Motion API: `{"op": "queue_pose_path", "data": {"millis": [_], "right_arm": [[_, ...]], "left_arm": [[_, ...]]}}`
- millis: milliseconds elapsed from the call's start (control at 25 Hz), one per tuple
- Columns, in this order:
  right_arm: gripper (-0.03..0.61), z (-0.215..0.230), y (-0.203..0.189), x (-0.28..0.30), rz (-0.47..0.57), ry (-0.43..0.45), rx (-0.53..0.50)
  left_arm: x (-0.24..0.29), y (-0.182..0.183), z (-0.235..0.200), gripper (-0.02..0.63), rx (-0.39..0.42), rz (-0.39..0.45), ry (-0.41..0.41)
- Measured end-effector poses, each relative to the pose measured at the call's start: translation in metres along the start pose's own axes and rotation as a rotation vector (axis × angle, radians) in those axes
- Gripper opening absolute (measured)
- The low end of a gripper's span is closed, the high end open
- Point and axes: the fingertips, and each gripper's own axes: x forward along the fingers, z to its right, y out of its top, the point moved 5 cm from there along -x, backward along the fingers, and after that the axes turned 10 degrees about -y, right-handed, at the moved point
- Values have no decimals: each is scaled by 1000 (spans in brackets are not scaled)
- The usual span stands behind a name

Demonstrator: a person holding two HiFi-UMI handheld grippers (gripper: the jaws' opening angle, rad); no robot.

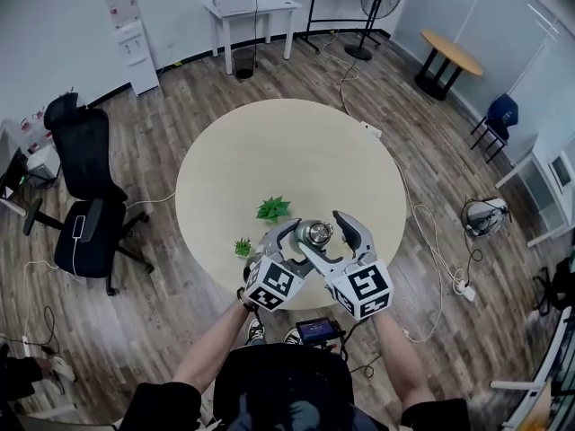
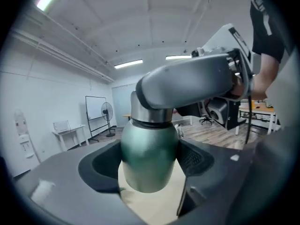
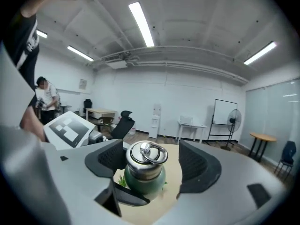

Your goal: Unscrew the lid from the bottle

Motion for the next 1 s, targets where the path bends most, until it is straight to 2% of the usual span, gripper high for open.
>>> {"op": "queue_pose_path", "data": {"millis": [120, 200, 320, 440, 520, 640, 880, 1000], "right_arm": [[354, 8, -2, 0, 27, -140, 192], [354, 9, -2, 1, 30, -194, 264], [329, 7, -4, 10, -20, -256, 242], [282, 4, -5, 13, -48, -257, 230], [281, 2, -5, 14, -61, -216, 216], [278, 2, -6, 12, -66, -104, 205], [278, -4, 7, 0, -22, 228, 33], [278, -7, 10, -7, -10, 381, -6]], "left_arm": [[4, -2, -3, 360, -24, -11, 94], [7, -2, -4, 360, -36, -16, 140], [9, -4, -5, 360, -15, -43, 191], [9, -8, -5, 360, 0, -63, 188], [7, -10, -5, 360, 2, -63, 164], [3, -12, -3, 360, 6, -52, 94], [-10, -2, 4, 360, 8, 13, -174], [-18, 0, 10, 360, 27, 22, -288]]}}
